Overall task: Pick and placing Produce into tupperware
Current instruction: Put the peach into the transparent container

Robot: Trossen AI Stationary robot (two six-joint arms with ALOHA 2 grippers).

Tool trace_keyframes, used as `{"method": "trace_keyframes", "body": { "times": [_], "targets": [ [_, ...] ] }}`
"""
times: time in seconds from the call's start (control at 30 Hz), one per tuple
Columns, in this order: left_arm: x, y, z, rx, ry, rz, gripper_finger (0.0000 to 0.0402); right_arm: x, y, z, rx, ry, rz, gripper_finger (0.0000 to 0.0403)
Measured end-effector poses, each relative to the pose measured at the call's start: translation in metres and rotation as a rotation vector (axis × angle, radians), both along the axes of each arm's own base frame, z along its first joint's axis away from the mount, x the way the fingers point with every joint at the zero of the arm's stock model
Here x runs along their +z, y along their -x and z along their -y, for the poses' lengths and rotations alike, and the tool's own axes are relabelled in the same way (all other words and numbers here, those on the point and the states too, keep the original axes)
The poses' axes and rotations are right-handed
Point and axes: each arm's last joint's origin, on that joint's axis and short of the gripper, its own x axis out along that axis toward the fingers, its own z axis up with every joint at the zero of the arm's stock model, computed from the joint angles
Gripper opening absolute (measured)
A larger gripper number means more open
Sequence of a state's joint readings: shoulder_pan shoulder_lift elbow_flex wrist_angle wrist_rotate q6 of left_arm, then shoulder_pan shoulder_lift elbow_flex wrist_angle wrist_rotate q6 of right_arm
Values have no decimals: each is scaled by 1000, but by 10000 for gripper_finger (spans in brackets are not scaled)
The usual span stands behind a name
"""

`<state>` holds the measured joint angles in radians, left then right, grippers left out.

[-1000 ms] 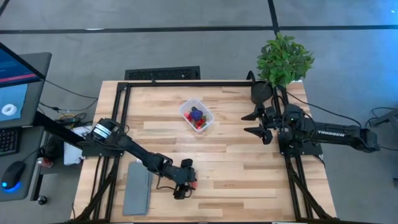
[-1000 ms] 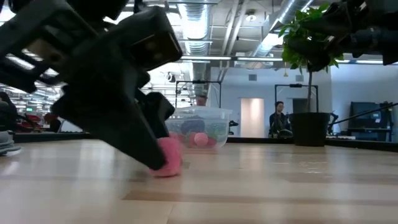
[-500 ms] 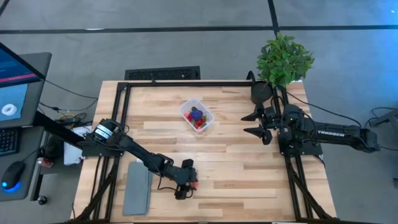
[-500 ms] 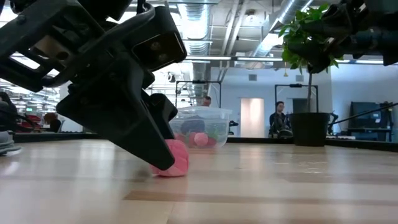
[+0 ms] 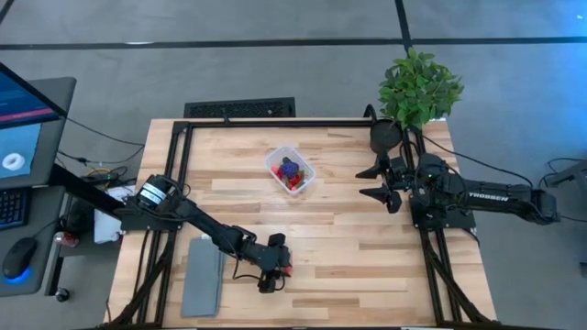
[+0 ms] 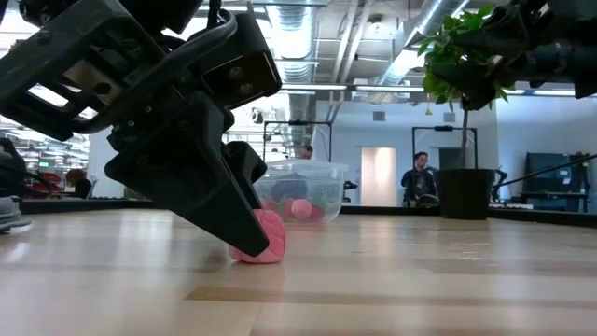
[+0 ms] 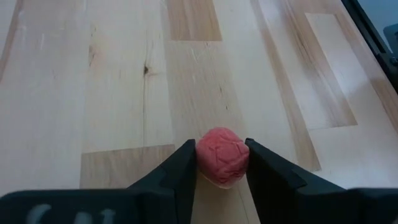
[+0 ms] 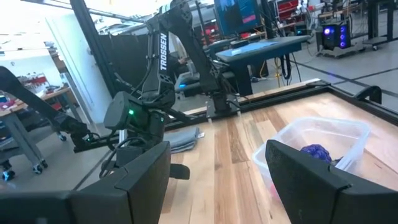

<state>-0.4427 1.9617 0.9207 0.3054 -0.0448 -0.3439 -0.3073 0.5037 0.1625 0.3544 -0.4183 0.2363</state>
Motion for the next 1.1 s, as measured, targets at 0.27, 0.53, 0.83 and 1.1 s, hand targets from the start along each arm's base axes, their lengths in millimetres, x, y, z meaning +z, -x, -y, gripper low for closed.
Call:
{"method": "trace_keyframes", "body": {
  "times": [0.27, 0.53, 0.83, 1.1],
  "targets": [
    [1, 0, 0, 5, 2, 0, 114, 0, 0, 0, 0, -2, 0, 286],
    [10, 2, -6, 29, -27, -4, 113, 0, 0, 0, 0, -2, -1, 286],
    [44, 0, -37, 71, -117, 46, 113, 0, 0, 0, 0, -3, -1, 286],
    [74, 1, -73, 126, -200, 88, 112, 0, 0, 0, 4, -9, -2, 286]
  ]
}}
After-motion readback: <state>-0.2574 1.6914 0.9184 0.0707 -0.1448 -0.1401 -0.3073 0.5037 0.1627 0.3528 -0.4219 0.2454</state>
